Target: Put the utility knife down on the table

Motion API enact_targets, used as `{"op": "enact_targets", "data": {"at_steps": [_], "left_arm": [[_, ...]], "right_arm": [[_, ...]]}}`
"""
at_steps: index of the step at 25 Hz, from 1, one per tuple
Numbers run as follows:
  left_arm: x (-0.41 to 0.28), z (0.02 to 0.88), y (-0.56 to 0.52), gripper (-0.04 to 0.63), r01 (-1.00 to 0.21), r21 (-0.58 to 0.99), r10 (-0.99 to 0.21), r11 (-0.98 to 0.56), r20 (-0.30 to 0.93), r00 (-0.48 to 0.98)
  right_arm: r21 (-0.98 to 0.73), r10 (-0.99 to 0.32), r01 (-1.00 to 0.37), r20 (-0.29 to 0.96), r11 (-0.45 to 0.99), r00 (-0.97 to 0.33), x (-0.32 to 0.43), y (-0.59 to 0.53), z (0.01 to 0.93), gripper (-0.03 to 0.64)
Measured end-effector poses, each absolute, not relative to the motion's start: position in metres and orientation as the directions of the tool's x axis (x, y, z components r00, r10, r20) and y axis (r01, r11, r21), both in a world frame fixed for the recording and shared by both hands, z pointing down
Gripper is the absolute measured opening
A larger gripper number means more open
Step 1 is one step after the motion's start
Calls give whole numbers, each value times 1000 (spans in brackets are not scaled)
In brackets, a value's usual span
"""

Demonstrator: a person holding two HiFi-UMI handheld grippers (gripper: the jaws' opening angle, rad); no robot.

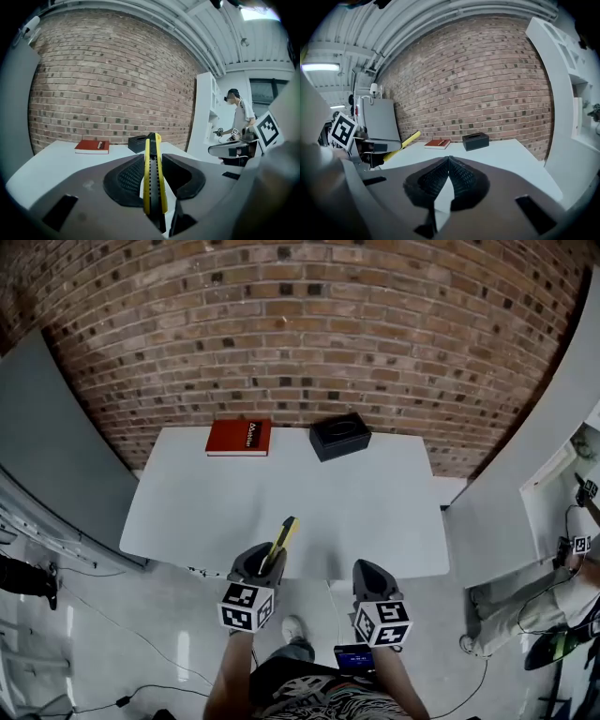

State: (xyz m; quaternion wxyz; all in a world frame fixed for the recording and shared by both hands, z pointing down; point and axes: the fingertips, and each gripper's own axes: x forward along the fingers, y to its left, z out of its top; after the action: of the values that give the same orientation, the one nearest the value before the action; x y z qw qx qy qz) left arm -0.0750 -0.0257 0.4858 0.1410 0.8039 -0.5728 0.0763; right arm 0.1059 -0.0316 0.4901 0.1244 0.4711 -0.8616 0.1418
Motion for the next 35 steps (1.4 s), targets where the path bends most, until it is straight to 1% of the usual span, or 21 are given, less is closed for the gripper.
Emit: {"op": "enact_targets", "data": {"at_steps": [2,5,10,13,17,23,31,35], "left_arm": [[-97,485,-59,121,-943,123,-897,-309,293,332],[-122,490,-94,121,-941,141,-891,-308,303,337],[-143,498,-134,121,-931,183,-883,-315,304,359],[-146,502,-144,121,-926,203,-877,-319,307,369],[-145,503,-149,121,-920,223,-875,-323,301,380],[-147,502,-152,121,-924,214,-880,-317,299,370],[-142,501,-158,121,-918,227,-880,-324,283,380],[-141,505,-167,121,-920,220,-877,-326,294,381]], "right_arm": [[-119,-783,-855,354,504,-511,90,-66,491,0],[-122,-788,-870,379,478,-486,75,-104,498,0],[-115,-793,-882,396,457,-463,59,-138,501,0],[-129,-797,-893,410,431,-444,61,-141,504,0],[-193,-812,-896,379,399,-443,64,-146,493,0],[-171,-815,-896,374,409,-443,63,-149,494,0],[-178,-807,-890,376,420,-456,60,-161,502,0],[-179,-803,-887,377,426,-462,58,-169,505,0]]}}
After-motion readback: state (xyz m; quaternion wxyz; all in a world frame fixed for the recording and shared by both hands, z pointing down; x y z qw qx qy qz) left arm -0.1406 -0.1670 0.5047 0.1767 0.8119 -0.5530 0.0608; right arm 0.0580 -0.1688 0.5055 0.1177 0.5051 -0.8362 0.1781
